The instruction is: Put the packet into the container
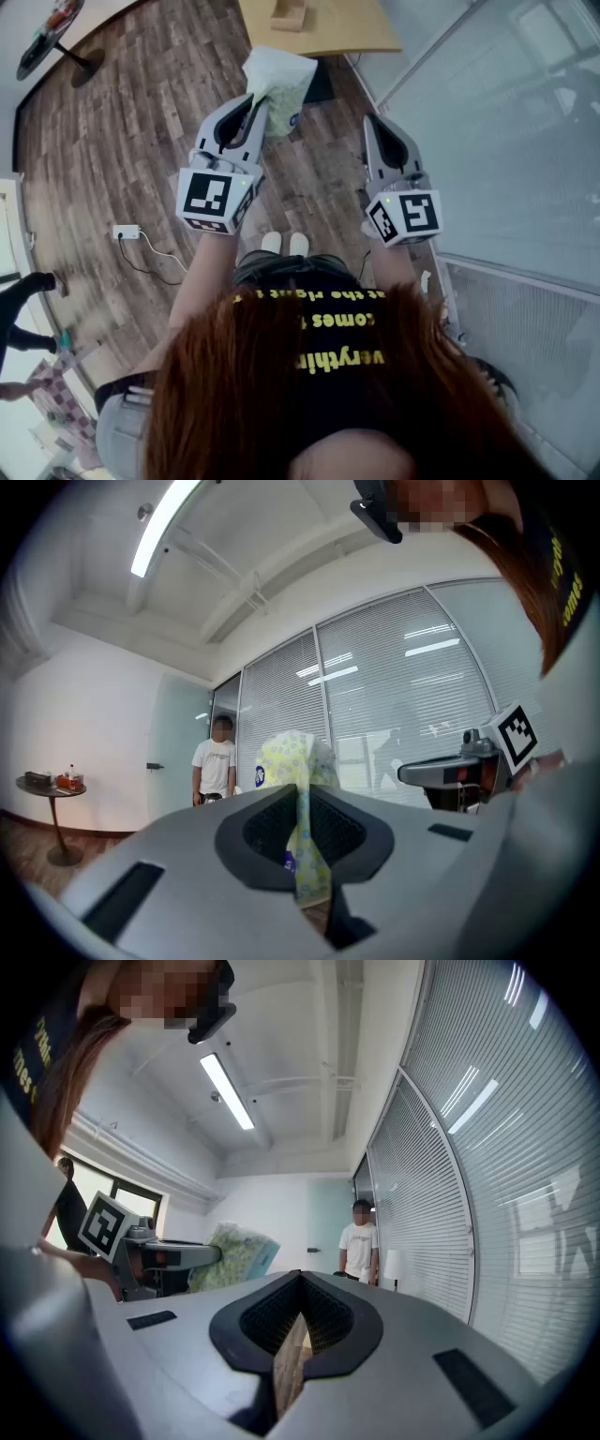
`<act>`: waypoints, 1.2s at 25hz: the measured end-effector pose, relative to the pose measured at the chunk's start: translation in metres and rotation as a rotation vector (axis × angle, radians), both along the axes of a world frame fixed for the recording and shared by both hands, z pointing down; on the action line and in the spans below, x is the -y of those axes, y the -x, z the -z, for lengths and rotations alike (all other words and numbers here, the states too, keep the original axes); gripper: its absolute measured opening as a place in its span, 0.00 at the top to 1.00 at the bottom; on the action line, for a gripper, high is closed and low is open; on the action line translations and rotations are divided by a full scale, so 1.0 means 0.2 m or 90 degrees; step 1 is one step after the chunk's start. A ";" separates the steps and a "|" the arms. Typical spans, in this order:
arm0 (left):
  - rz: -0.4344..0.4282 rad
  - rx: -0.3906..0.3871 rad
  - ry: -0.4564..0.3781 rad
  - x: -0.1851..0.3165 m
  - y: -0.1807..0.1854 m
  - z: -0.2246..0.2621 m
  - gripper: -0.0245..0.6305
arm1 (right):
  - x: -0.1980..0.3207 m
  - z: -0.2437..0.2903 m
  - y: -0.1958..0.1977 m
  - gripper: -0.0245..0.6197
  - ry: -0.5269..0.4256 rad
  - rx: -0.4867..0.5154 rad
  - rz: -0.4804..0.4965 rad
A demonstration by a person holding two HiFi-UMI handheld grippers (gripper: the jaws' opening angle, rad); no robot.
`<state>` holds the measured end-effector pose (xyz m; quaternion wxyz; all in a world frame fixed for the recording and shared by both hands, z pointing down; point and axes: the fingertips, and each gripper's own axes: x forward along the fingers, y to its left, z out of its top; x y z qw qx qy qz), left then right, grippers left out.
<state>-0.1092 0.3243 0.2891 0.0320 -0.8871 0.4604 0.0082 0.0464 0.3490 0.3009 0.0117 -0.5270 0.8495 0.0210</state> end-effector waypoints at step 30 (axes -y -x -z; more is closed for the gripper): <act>0.034 -0.003 -0.006 0.23 -0.14 -0.02 0.92 | 0.25 -0.05 -0.14 0.94 0.010 0.022 0.033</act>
